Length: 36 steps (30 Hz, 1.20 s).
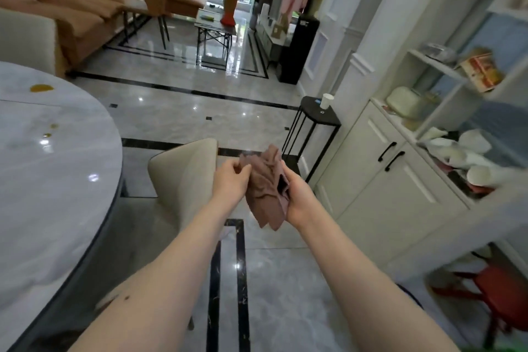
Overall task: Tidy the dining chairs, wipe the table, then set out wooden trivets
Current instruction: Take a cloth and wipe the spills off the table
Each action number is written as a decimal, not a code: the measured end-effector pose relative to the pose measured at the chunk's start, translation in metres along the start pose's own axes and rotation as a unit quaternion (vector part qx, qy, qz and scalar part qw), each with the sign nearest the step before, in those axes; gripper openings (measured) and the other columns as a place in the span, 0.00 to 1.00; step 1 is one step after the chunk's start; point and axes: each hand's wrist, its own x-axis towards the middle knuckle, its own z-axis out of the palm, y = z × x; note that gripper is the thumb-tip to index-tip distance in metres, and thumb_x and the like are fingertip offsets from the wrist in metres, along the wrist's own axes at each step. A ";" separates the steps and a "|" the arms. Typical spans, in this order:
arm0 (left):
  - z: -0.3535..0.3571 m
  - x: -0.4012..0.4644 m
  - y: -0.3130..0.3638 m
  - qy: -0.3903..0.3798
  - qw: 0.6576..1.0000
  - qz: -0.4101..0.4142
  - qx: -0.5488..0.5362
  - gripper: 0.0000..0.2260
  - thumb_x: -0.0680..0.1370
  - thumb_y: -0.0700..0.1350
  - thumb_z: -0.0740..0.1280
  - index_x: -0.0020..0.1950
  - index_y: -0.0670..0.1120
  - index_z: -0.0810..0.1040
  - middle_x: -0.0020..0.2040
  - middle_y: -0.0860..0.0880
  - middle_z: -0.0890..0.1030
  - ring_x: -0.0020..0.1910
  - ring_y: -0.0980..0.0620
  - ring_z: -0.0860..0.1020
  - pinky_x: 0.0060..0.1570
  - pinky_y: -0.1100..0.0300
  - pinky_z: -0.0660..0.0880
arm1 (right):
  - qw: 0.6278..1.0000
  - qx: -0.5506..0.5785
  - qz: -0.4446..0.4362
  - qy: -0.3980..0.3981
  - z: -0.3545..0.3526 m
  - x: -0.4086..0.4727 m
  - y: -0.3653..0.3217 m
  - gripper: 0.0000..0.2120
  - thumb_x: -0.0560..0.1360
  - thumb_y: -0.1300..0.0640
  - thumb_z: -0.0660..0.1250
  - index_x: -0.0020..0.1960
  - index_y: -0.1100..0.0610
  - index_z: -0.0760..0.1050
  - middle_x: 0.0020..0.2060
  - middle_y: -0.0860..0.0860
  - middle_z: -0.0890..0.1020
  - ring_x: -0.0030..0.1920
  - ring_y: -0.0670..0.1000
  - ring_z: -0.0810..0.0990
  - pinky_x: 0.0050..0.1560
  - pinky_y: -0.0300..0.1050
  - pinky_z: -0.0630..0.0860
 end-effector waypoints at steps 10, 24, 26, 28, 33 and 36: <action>0.128 0.134 0.026 0.001 1.000 -0.003 0.020 0.03 0.78 0.42 0.65 0.45 0.43 0.74 0.45 0.45 0.77 0.49 0.45 0.77 0.47 0.58 0.70 | 0.999 0.035 0.021 -0.021 -0.106 0.102 -0.104 0.22 0.80 0.48 0.58 0.65 0.63 0.74 0.63 0.62 0.76 0.61 0.58 0.77 0.65 0.54 0.70; 0.160 0.372 0.036 0.128 0.987 -0.069 0.073 0.10 0.79 0.42 0.64 0.53 0.36 0.76 0.52 0.38 0.79 0.54 0.41 0.76 0.49 0.56 0.70 | 0.992 -0.058 0.098 -0.050 -0.115 0.349 -0.240 0.23 0.80 0.47 0.58 0.66 0.63 0.73 0.61 0.61 0.79 0.63 0.58 0.76 0.68 0.55 0.68; 0.149 0.410 0.031 0.169 0.980 -0.083 0.067 0.09 0.79 0.42 0.64 0.52 0.36 0.76 0.52 0.38 0.79 0.54 0.41 0.76 0.52 0.54 0.70 | 0.984 -0.097 0.122 -0.089 -0.096 0.395 -0.254 0.21 0.80 0.50 0.60 0.65 0.64 0.74 0.61 0.61 0.79 0.61 0.58 0.77 0.68 0.55 0.68; 0.133 0.441 0.030 0.216 0.969 -0.105 0.056 0.09 0.79 0.41 0.63 0.53 0.36 0.76 0.54 0.38 0.79 0.55 0.41 0.76 0.54 0.53 0.71 | 0.974 -0.116 0.147 -0.126 -0.071 0.438 -0.265 0.20 0.80 0.50 0.60 0.62 0.64 0.76 0.59 0.60 0.79 0.59 0.58 0.78 0.67 0.55 0.69; 0.072 0.489 0.019 0.316 0.937 -0.146 0.028 0.11 0.80 0.43 0.62 0.57 0.38 0.74 0.56 0.41 0.77 0.56 0.43 0.76 0.55 0.54 0.72 | 0.946 -0.172 0.217 -0.171 0.000 0.532 -0.263 0.29 0.81 0.40 0.50 0.67 0.62 0.72 0.63 0.60 0.77 0.65 0.59 0.74 0.69 0.56 0.66; 0.021 0.500 0.002 0.391 0.904 -0.170 0.026 0.11 0.80 0.43 0.61 0.59 0.38 0.74 0.58 0.41 0.77 0.56 0.44 0.75 0.53 0.56 0.70 | 0.919 -0.193 0.268 -0.216 0.055 0.573 -0.237 0.29 0.81 0.41 0.51 0.66 0.62 0.73 0.62 0.61 0.77 0.64 0.59 0.75 0.64 0.56 0.70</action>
